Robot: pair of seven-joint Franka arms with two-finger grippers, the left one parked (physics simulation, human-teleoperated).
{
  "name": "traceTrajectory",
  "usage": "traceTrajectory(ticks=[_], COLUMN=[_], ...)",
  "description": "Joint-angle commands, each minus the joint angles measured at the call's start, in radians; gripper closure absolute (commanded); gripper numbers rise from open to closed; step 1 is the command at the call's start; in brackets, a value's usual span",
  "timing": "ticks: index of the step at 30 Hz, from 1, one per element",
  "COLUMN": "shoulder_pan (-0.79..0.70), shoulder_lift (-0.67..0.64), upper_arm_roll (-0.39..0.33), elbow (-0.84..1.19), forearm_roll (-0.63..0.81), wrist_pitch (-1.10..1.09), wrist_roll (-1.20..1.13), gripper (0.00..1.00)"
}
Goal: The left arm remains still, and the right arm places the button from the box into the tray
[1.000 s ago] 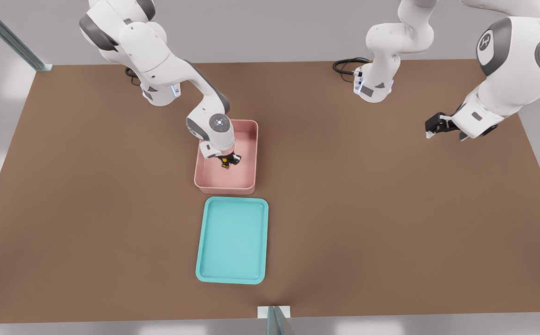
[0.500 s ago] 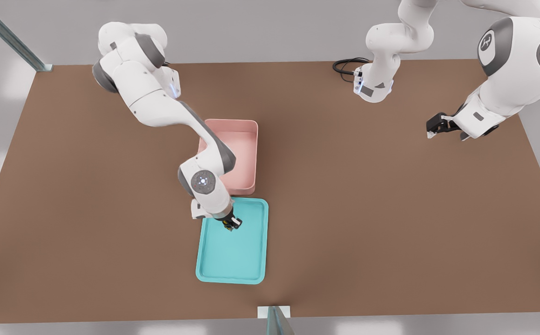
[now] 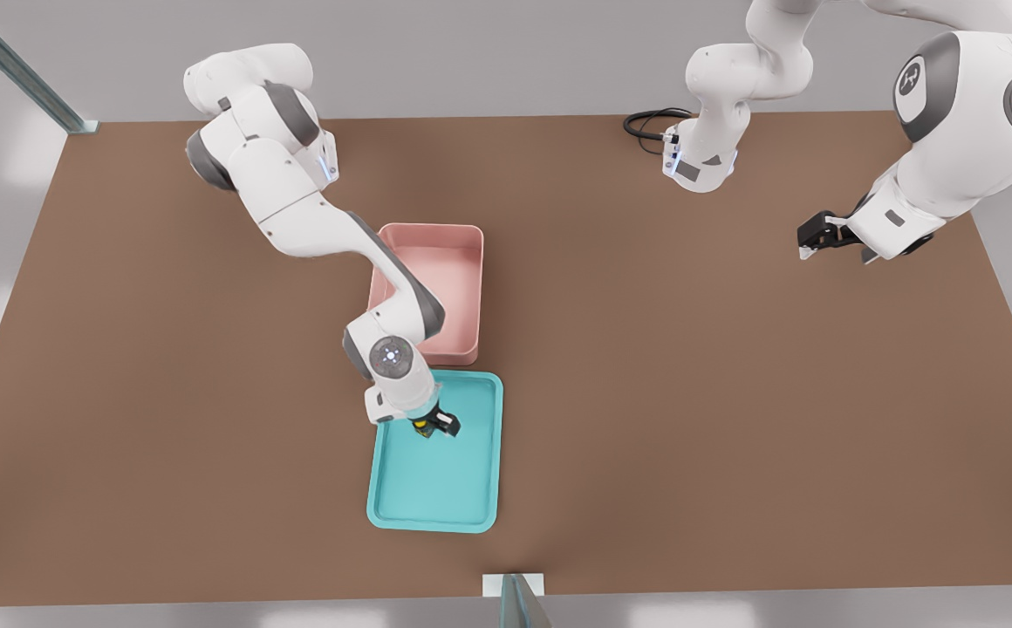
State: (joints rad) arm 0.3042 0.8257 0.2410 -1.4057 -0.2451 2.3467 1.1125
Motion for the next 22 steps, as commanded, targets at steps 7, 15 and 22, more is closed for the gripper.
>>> traceTrajectory(ticks=[7, 15, 22], shoulder_pan=[-0.269, -0.266, -0.266], shoulder_lift=[-0.632, -0.548, -0.547], upper_arm_roll=[-0.068, -0.138, -0.14], elbow=[-0.09, 0.128, 0.125], forearm_roll=[0.158, 0.167, 0.161], wrist_pitch=[-0.633, -0.753, -0.753], wrist_roll=[-1.019, -1.188, -1.194], gripper=[0.0, 0.0, 0.0])
